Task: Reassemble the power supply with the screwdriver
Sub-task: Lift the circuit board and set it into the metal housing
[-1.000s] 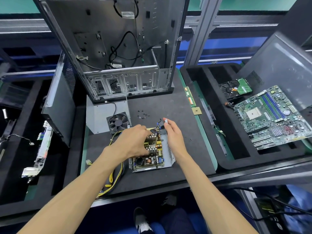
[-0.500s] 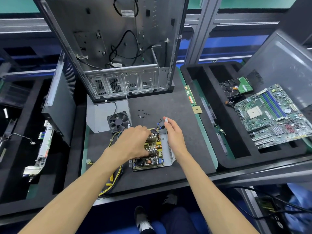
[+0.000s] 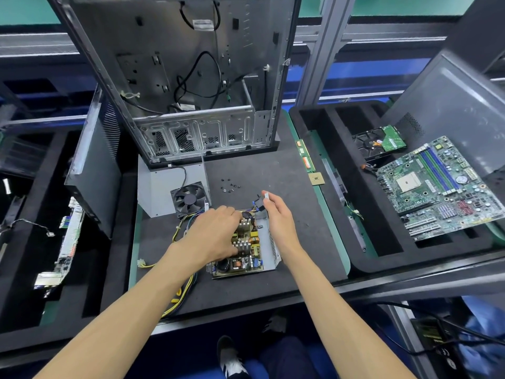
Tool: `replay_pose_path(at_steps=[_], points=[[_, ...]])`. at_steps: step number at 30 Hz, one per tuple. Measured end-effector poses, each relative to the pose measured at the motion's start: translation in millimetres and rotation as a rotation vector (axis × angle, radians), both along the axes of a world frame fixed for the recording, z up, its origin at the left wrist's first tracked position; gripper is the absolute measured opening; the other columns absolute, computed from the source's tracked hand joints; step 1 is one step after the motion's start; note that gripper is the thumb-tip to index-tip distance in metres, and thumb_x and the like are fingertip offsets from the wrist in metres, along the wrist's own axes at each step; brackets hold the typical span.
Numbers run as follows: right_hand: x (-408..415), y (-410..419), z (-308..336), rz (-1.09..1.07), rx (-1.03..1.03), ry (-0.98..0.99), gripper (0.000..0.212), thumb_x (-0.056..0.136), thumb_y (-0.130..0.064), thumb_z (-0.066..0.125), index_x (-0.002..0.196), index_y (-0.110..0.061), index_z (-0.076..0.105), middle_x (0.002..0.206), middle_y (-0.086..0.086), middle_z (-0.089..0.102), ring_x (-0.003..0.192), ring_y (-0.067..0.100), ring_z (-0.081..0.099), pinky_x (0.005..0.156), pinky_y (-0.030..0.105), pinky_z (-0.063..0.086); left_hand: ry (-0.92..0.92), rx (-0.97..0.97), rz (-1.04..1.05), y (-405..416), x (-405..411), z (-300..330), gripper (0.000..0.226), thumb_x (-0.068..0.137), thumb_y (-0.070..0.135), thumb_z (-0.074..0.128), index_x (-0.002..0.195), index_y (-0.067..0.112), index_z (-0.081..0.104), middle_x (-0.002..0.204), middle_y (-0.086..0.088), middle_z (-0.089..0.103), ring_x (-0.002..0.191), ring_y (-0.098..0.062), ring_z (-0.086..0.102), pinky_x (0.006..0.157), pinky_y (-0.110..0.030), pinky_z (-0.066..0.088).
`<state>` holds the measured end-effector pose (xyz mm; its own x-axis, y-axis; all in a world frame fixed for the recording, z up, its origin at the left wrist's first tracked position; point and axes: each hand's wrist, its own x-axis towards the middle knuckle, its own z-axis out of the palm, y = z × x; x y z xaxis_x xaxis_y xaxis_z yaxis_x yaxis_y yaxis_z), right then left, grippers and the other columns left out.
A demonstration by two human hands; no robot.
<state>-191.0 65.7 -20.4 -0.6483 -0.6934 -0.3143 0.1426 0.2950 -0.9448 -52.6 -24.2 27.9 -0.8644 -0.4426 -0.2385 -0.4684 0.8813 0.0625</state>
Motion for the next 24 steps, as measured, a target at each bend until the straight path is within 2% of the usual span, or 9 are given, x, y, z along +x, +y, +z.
replay_pose_path(at_steps=[6, 9, 14, 24], points=[[1, -1, 0, -0.006, -0.001, -0.005, 0.035, 0.108, -0.028, 0.044, 0.142, -0.024, 0.055, 0.127, -0.014, 0.057, 0.109, -0.009, 0.051, 0.081, 0.008, 0.039, 0.05, 0.016, 0.034, 2, 3, -3, 0.065, 0.079, 0.043, 0.077, 0.134, 0.016, 0.055, 0.12, 0.0, 0.062, 0.114, -0.021, 0.055, 0.092, -0.034, 0.045], [1, 0, 1, -0.015, -0.009, -0.025, 0.034, 0.108, -0.028, 0.046, 0.14, -0.023, 0.057, 0.125, -0.015, 0.059, 0.113, -0.005, 0.052, 0.086, 0.011, 0.04, 0.052, 0.013, 0.023, 1, 1, -3, 0.065, 0.079, 0.042, 0.076, 0.134, 0.016, 0.055, 0.121, 0.0, 0.061, 0.115, -0.021, 0.054, 0.094, -0.035, 0.045], [0, 0, 2, -0.017, -0.005, -0.04, 0.033, 0.108, -0.028, 0.047, 0.138, -0.023, 0.059, 0.115, -0.028, 0.057, 0.102, -0.022, 0.049, 0.081, 0.006, 0.04, 0.035, 0.003, -0.009, 0, 3, -5, 0.069, 0.081, 0.04, 0.076, 0.14, 0.017, 0.051, 0.127, -0.001, 0.06, 0.12, -0.022, 0.053, 0.098, -0.036, 0.044], [0, 0, 2, -0.01, 0.012, -0.017, 0.035, 0.108, -0.029, 0.046, 0.14, -0.023, 0.057, 0.116, -0.026, 0.057, 0.107, -0.014, 0.05, 0.083, 0.01, 0.041, 0.061, 0.023, -0.021, -4, 4, -13, 0.073, 0.079, 0.04, 0.078, 0.142, 0.017, 0.049, 0.128, -0.001, 0.059, 0.12, -0.021, 0.053, 0.1, -0.035, 0.043]])
